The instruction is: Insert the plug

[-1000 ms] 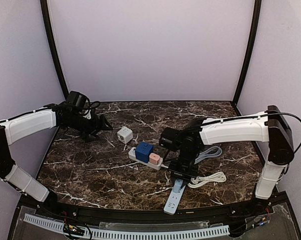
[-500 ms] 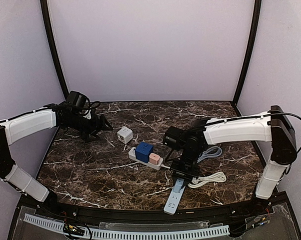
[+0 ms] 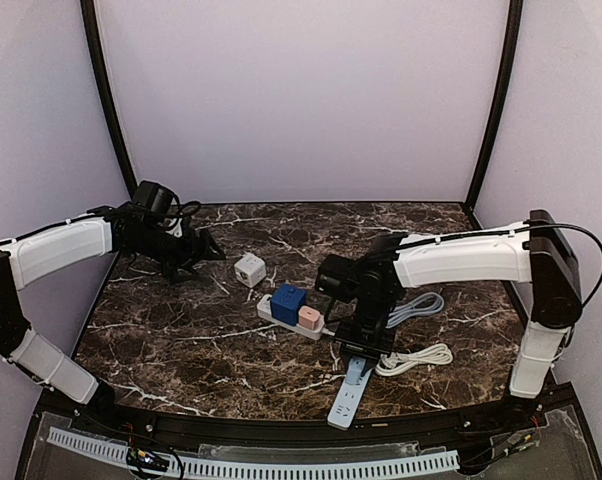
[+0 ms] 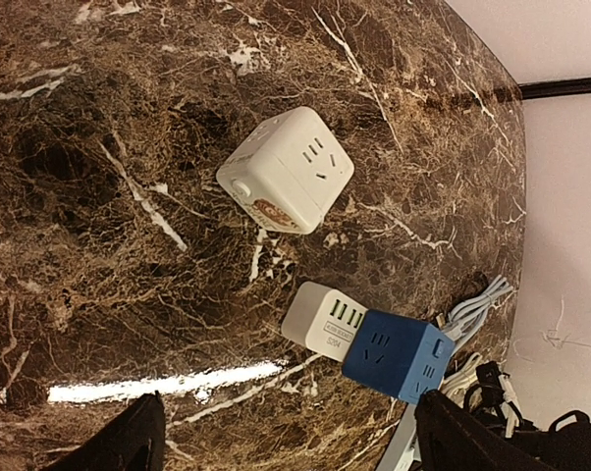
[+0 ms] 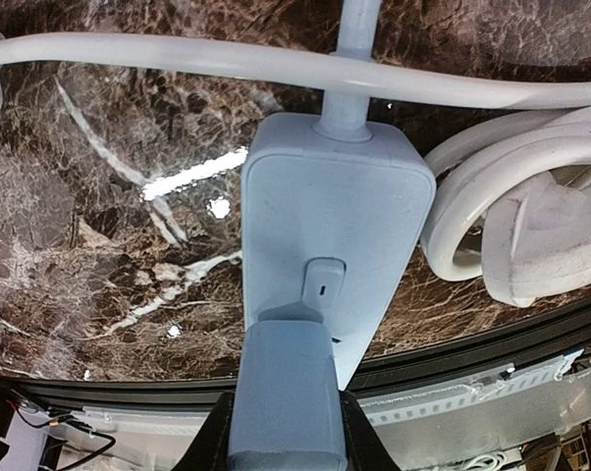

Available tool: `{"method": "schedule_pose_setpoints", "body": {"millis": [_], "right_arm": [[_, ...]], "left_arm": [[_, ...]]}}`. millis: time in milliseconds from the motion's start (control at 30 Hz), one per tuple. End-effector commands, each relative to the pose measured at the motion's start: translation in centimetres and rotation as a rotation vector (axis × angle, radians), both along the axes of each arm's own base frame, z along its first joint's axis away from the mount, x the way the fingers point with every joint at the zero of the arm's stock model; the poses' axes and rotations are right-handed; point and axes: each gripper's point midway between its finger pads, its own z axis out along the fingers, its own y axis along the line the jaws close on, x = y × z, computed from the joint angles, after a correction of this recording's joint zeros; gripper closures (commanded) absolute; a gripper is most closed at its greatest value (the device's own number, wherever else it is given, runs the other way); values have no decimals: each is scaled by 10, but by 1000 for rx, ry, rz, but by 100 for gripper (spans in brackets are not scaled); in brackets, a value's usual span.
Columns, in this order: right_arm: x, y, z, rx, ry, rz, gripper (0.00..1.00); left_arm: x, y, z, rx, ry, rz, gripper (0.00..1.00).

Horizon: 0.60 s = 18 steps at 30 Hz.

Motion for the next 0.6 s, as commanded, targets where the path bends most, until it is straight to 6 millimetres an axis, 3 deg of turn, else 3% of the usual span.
{"method": "schedule_pose_setpoints", "body": {"millis": [0,300,567], "right_arm": [[19,-59,-45,-262,-101,49,100],[96,-84,-10,-269,-236,-12,100],[147,-95,-13,-255,-296,-21,100]], "left_arm": [[2,2,4,16,2,-5,11],[15,-3,15,4,-18,-5,11],[18,-2,21,8,-30,4,11]]}}
